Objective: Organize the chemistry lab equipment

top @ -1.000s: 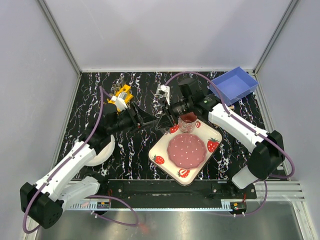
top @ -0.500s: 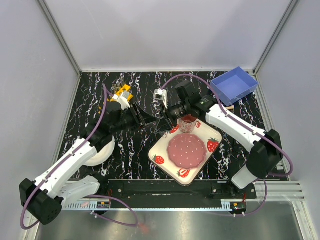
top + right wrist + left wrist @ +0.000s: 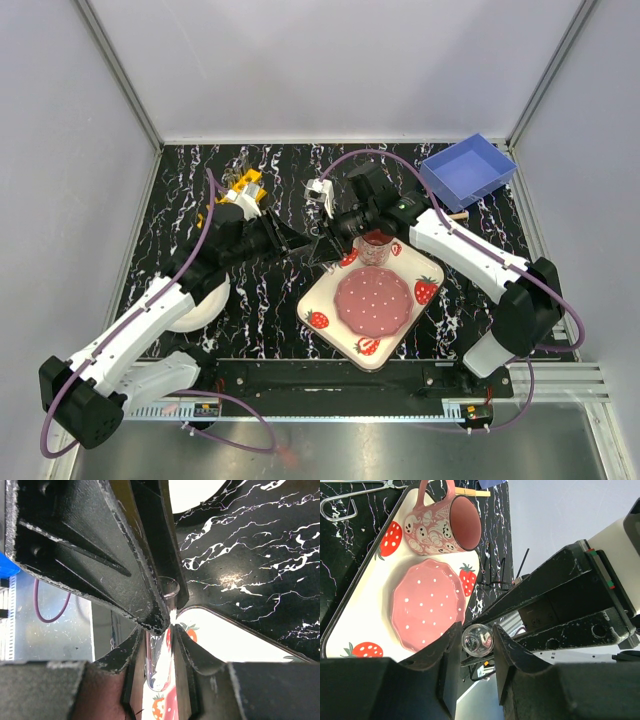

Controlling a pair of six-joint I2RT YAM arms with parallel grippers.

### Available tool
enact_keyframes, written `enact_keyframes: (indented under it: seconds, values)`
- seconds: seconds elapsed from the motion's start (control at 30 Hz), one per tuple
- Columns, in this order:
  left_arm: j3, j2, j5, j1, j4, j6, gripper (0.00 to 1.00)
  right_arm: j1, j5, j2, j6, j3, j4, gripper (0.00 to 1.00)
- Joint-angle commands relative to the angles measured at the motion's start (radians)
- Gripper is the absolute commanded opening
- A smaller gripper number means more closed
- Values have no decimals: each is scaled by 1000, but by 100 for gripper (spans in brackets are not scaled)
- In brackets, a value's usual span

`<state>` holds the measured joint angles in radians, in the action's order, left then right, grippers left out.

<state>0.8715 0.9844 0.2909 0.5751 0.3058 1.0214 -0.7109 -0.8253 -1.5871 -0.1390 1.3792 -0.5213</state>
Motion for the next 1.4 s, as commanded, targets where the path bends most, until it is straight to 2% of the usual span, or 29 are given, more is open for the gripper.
enact_keyframes:
  seconds: [0.0,0.17,0.37,0.47,0.5,0.57,0.6,0.67,0.83,1.03,1.17,1.37]
  values:
    - [17,-21,-6,5,-4,2,31,-2,44,1,-25,37,18,17]
    - [6,-23,-1,5,-4,-1,27,-2,63,4,-42,37,14,21]
    - [-5,-32,-19,5,9,-7,23,-4,69,19,-66,35,0,37]
    - [4,-36,-50,2,42,-30,22,-4,75,30,-85,38,-11,55]
    - [10,-38,-71,-1,56,-50,22,-4,77,35,-91,41,-19,67]
    - [29,-38,-91,-17,105,-75,22,-2,89,47,-114,53,-42,77]
    - [35,-41,-110,-24,121,-101,22,-4,98,53,-122,61,-51,88]
    - [56,-43,-130,-55,169,-130,22,-2,104,67,-161,81,-91,97]
    - [125,-41,-216,-156,291,-253,22,14,137,111,-231,101,-163,100]
    - [231,29,-426,-257,372,-418,21,160,92,168,-254,61,-172,100]
    - [300,107,-576,-302,362,-532,21,264,38,214,-237,-2,-137,100]
    - [350,201,-676,-377,241,-642,22,327,-12,272,-218,-129,-66,99]
